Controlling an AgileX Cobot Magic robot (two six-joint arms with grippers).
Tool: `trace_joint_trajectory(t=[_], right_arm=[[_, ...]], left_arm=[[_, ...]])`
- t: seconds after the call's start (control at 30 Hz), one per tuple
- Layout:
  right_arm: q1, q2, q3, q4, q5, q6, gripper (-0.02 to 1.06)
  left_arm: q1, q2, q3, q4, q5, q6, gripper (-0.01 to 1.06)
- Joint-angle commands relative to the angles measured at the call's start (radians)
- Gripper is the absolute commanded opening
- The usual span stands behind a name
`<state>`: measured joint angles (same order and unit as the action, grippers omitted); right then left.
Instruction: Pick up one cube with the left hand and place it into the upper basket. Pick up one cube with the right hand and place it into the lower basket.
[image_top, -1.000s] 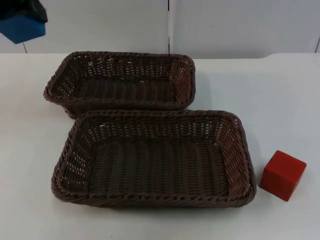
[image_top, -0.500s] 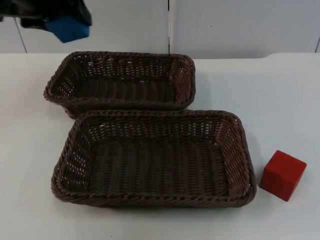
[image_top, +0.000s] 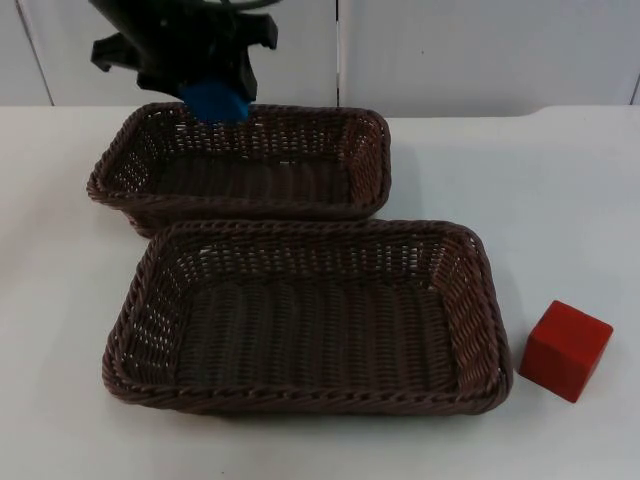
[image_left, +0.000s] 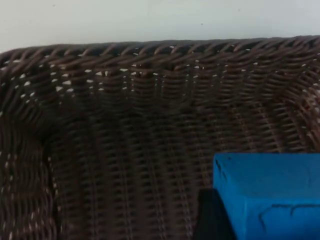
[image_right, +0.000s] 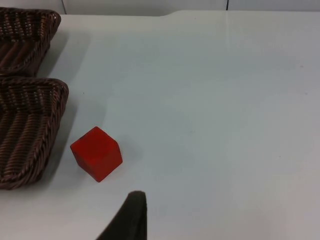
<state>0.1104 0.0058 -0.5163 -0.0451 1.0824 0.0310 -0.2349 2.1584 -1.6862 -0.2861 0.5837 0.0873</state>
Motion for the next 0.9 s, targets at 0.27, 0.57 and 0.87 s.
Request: trace_joint_trajectory(t=[0.27, 0.57, 0.87], right_arm=[[0.003, 0.002, 0.001, -0.004, -0.004, 0.006, 1.05], [0.003, 0.002, 0.001, -0.004, -0.004, 0.006, 1.05], [0.003, 0.002, 0.001, -0.004, -0.004, 0.006, 1.05]], left_arm=[[-0.005, 0.145, -0.136, 0.095, 0.001, -0.018, 0.00], [-0.005, 0.209, -0.135, 0.100, -0.022, -0.018, 0.16], [-0.005, 0.247, -0.135, 0.089, -0.024, -0.018, 0.46]])
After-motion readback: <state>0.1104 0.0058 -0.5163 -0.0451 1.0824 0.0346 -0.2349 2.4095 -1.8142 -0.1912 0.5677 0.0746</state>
